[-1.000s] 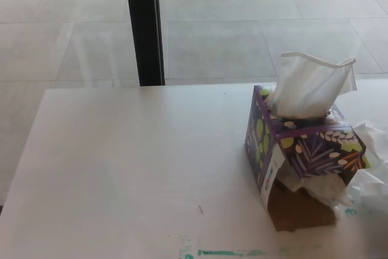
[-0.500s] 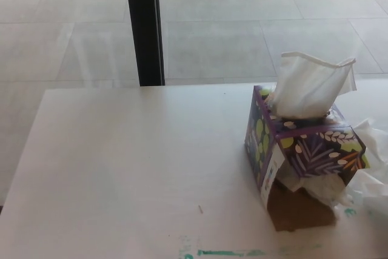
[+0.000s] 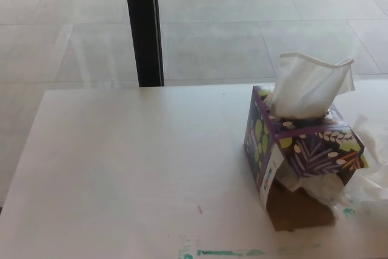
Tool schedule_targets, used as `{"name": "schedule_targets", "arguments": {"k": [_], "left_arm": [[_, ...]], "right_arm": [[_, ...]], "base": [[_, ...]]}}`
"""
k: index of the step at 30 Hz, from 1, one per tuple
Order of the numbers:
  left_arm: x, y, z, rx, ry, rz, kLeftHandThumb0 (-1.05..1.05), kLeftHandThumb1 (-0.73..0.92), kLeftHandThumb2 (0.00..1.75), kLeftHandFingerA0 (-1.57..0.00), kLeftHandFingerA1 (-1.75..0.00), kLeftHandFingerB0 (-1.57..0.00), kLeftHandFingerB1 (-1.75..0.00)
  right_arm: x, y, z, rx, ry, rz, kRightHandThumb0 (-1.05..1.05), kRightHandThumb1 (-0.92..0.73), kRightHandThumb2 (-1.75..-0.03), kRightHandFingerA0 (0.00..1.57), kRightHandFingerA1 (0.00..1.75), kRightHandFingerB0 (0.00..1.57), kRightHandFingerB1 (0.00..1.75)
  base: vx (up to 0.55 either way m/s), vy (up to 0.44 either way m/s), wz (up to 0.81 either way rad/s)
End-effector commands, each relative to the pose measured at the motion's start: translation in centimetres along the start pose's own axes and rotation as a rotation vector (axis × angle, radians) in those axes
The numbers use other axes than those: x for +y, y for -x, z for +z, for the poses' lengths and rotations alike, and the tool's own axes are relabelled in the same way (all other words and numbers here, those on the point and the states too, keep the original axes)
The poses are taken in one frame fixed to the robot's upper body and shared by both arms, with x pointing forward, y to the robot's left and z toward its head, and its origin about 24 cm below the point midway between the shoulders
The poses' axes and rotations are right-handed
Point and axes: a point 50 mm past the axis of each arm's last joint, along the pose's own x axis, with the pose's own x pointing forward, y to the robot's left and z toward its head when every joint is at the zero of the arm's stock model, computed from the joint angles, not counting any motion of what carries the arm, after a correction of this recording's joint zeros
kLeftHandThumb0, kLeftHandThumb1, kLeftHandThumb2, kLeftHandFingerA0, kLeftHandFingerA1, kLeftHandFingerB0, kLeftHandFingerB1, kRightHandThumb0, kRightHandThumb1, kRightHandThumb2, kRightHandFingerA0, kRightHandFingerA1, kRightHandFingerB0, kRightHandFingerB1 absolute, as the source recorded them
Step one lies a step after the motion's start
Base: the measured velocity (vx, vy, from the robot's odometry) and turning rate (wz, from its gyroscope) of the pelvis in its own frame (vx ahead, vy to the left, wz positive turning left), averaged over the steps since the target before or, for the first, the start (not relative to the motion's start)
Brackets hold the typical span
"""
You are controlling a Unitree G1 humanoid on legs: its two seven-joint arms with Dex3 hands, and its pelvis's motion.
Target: The robot uses its right hand to pull out a tissue from the tissue box kept in the middle of the desk and put it on the right side
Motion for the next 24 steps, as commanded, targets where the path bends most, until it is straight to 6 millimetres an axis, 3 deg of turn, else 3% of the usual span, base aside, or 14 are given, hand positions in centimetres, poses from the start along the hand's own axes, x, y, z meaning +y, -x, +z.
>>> {"name": "schedule_targets", "arguments": {"k": [1, 4, 6, 7, 8, 10, 11, 13, 14, 15, 16, 19, 21, 24], "left_arm": [[0.3, 0.1, 0.2, -0.021, 0.044, 0.012, -0.83, 0.92, 0.72, -0.6, -0.61, -0.48, -0.47], [0.2, 0.0, 0.1, -0.02, 0.04, 0.011, -0.87, 0.92, 0.73, -0.63, -0.61, -0.52, -0.49], [0.2, 0.1, 0.2, -0.023, 0.036, 0.017, -0.83, 0.92, 0.72, -0.61, -0.62, -0.49, -0.47], [0.3, 0.1, 0.1, -0.019, 0.052, 0.015, -0.88, 0.76, 0.91, -0.6, -0.66, -0.45, -0.53], [0.3, 0.0, 0.3, -0.02, 0.059, 0.016, -0.78, 0.73, 1.12, -0.6, -0.69, -0.45, -0.59], [0.3, -0.1, 0.7, -0.026, 0.058, 0.017, -0.78, 0.73, 1.12, -0.6, -0.69, -0.45, -0.59], [0.3, 0.0, 0.7, -0.03, 0.058, 0.014, -0.83, 0.92, 0.7, -0.61, -0.62, -0.48, -0.48], [0.2, -0.1, 0.9, -0.034, 0.0, 0.008, -0.82, 0.92, 0.75, -0.61, -0.59, -0.47, -0.48], [0.3, 0.0, 0.9, -0.036, -0.01, 0.007, -0.83, 0.92, 0.74, -0.61, -0.59, -0.48, -0.47], [0.3, 0.0, 0.9, -0.037, -0.009, 0.006, -0.83, 0.92, 0.74, -0.61, -0.59, -0.48, -0.47], [0.3, -0.1, 1.1, -0.042, -0.004, 0.006, -0.85, 0.92, 0.75, -0.58, -0.6, -0.47, -0.48], [0.2, -0.1, 1.0, -0.036, 0.015, -0.001, -0.83, 0.92, 0.74, -0.6, -0.59, -0.48, -0.47], [0.2, -0.1, 1.0, -0.036, 0.009, 0.001, -0.83, 0.92, 0.73, -0.59, -0.59, -0.48, -0.48], [0.1, -0.1, 1.2, -0.044, 0.032, -0.001, -0.83, 0.92, 0.72, -0.58, -0.6, -0.47, -0.48]], "right_arm": [[15.5, 9.9, -12.8, 0.686, -1.123, -0.685, -0.52, -0.58, -0.67, 0.8, 1.37, 0.39, 1.04], [16.4, 10.3, -12.8, 0.722, -1.149, -0.705, -0.55, -0.55, -0.67, 0.83, 1.42, 0.39, 1.17], [17.9, 10.7, -12.8, 0.783, -1.173, -0.729, -0.54, -0.56, -0.68, 0.85, 1.41, 0.36, 1.16], [18.6, 11.0, -12.7, 0.798, -1.174, -0.711, -0.53, -0.57, -0.7, 0.89, 1.58, 0.35, 1.14], [19.3, 11.3, -12.7, 0.812, -1.183, -0.7, -0.53, -0.54, -0.72, 0.93, 1.64, 0.38, 1.13], [19.8, 11.6, -12.8, 0.827, -1.196, -0.699, -0.53, -0.54, -0.72, 0.93, 1.64, 0.38, 1.13], [20.2, 11.7, -12.7, 0.852, -1.199, -0.707, -0.57, -0.4, -0.95, 1.27, 1.38, 0.56, 0.94], [21.0, 11.9, -12.4, 0.885, -1.227, -0.692, -0.54, -0.4, -0.95, 1.16, 1.34, 0.53, 0.92], [21.5, 12.0, -12.3, 0.899, -1.268, -0.68, -0.43, -0.54, -0.71, 0.66, 1.63, 0.38, 1.16], [22.0, 12.0, -12.2, 0.911, -1.317, -0.685, -0.43, -0.54, -0.71, 0.66, 1.63, 0.38, 1.16], [22.2, 12.0, -12.3, 0.899, -1.366, -0.667, -0.45, -0.59, -0.71, 0.49, 1.49, 0.38, 1.17], [22.8, 12.0, -12.0, 0.861, -1.549, -0.673, -0.48, -0.5, -0.76, 0.61, 1.47, 0.34, 1.14], [23.0, 12.0, -12.0, 0.853, -1.542, -0.652, -0.53, -0.55, -0.73, 0.73, 1.32, 0.36, 1.08], [23.2, 11.9, -11.8, 0.808, -1.571, -0.641, -0.53, -0.54, -0.73, 0.83, 1.33, 0.37, 1.08]], "base": [[0.0, 0.0, 0.0], [0.0, 0.0, 0.0], [0.0, 0.0, 0.0], [0.0, 0.0, 0.0], [0.0, 0.0, 0.0], [0.0, 0.0, 0.0], [0.0, 0.0, 0.0], [0.0, 0.0, 0.0], [0.0, 0.0, 0.0], [0.0, 0.0, 0.0], [0.0, 0.0, 0.0], [0.0, 0.0, 0.0], [0.0, 0.0, 0.0], [0.0, 0.0, 0.0]]}}
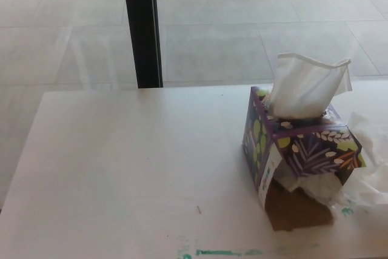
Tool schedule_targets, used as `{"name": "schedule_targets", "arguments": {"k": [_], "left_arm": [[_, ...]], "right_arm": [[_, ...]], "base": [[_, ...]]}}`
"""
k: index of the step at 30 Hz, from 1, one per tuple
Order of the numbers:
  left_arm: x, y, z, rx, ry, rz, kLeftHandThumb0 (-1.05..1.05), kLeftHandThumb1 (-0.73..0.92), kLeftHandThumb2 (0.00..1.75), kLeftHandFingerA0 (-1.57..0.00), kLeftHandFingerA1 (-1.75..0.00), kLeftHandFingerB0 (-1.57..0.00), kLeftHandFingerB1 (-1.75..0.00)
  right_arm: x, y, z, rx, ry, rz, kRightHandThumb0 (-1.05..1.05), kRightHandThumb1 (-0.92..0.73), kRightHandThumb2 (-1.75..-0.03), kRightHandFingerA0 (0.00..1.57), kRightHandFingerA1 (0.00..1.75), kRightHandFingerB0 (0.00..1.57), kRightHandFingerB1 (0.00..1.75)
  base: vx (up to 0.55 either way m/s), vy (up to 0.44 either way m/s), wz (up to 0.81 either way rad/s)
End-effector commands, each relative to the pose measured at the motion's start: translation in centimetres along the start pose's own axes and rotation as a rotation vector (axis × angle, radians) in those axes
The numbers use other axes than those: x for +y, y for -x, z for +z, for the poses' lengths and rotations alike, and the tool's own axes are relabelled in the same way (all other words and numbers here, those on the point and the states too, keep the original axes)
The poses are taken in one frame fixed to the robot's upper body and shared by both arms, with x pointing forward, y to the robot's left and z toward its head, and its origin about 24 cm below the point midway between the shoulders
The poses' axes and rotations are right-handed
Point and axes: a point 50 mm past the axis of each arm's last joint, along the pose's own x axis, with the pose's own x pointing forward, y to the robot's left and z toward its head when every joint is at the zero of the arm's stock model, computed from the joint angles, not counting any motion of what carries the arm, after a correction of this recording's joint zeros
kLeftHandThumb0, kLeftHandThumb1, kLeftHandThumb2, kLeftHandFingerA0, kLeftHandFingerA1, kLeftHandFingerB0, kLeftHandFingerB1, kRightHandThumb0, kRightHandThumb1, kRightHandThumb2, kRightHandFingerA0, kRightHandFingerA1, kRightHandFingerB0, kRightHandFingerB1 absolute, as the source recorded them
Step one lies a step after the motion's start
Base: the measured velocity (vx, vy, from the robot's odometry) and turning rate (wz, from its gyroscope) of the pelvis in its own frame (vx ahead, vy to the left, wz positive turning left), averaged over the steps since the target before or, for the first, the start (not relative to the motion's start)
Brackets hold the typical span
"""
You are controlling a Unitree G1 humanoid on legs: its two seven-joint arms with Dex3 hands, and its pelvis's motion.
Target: The robot uses its right hand to pull out a tissue from the tissue box kept in the middle of the desk and put it on the right side
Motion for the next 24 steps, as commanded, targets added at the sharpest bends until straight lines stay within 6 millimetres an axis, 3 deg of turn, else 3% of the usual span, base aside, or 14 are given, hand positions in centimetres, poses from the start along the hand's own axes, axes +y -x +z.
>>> {"name": "schedule_targets", "arguments": {"k": [1, 2, 3, 4, 6, 7, 12, 15, 20, 21, 24], "left_arm": [[0.4, 0.0, 0.6, -0.029, 0.026, 0.007, -0.83, 0.92, 0.72, -0.6, -0.58, -0.48, -0.48], [0.4, 0.0, 0.7, -0.03, 0.022, 0.009, -0.82, 0.92, 0.73, -0.61, -0.59, -0.48, -0.48], [0.4, -0.1, 0.9, -0.03, 0.022, 0.011, -0.8, 0.92, 0.72, -0.62, -0.57, -0.49, -0.47], [0.3, -0.1, 1.0, -0.03, 0.022, 0.011, -0.89, 0.77, 0.91, -0.61, -0.64, -0.45, -0.52], [0.2, -0.1, 0.8, -0.026, 0.014, 0.004, -0.89, 0.77, 0.91, -0.61, -0.64, -0.45, -0.52], [0.2, -0.1, 0.8, -0.02, 0.019, 0.003, -0.84, 0.92, 0.73, -0.61, -0.6, -0.48, -0.47], [0.2, 0.0, 0.8, -0.037, -0.006, -0.005, -0.8, 0.92, 0.74, -0.62, -0.57, -0.49, -0.47], [0.4, -0.1, 1.5, -0.054, -0.004, -0.003, -0.82, 0.92, 0.73, -0.62, -0.59, -0.5, -0.48], [0.4, -0.2, 2.0, -0.055, 0.004, -0.004, -0.8, 0.92, 0.73, -0.62, -0.59, -0.48, -0.49], [0.3, -0.2, 1.9, -0.051, 0.01, 0.0, -0.77, 0.75, 1.13, -0.61, -0.68, -0.46, -0.58], [0.3, -0.2, 1.9, -0.052, -0.005, 0.006, -0.8, 0.74, 1.14, -0.62, -0.68, -0.46, -0.59]], "right_arm": [[1.1, 3.2, -7.8, 0.198, -0.754, -0.416, -0.55, -0.56, -0.66, 0.89, 1.28, 0.41, 1.05], [1.3, 3.1, -7.7, 0.195, -0.753, -0.407, -0.56, -0.55, -0.67, 0.96, 1.28, 0.42, 1.08], [1.6, 3.1, -7.4, 0.181, -0.758, -0.401, -0.57, -0.57, -0.65, 0.88, 1.27, 0.42, 1.04], [1.9, 3.1, -7.3, 0.161, -0.767, -0.38, -0.55, -0.53, -0.66, 0.96, 1.25, 0.46, 1.06], [1.7, 3.4, -7.6, 0.146, -0.785, -0.374, -0.55, -0.53, -0.66, 0.96, 1.25, 0.46, 1.06], [1.9, 3.4, -7.4, 0.155, -0.78, -0.351, -0.56, -0.53, -0.65, 0.87, 1.23, 0.52, 1.06], [2.0, 3.6, -8.0, 0.155, -0.675, -0.297, -0.58, -0.58, -0.61, 0.97, 1.2, 0.6, 0.93], [2.7, 3.5, -7.8, 0.151, -0.727, -0.29, -0.55, -0.53, -0.59, 1.05, 1.11, 0.7, 0.92], [3.1, 3.1, -7.4, 0.134, -0.672, -0.25, -0.57, -0.55, -0.58, 1.08, 1.1, 0.67, 0.88], [3.2, 3.1, -7.0, 0.104, -0.657, -0.247, -0.58, -0.49, -0.62, 1.09, 1.1, 0.69, 0.9], [3.4, 3.2, -6.9, 0.09, -0.652, -0.241, -0.56, -0.49, -0.62, 1.08, 1.08, 0.71, 0.89]], "base": [[0.0, 0.0, 0.0], [0.0, 0.0, 0.0], [0.0, 0.0, 0.0], [0.0, 0.0, 0.0], [0.0, 0.0, 0.0], [0.0, 0.0, 0.0], [0.0, 0.0, 0.0], [0.0, 0.0, 0.0], [0.0, 0.0, 0.0], [0.0, 0.0, 0.0], [0.0, 0.0, 0.0]]}}
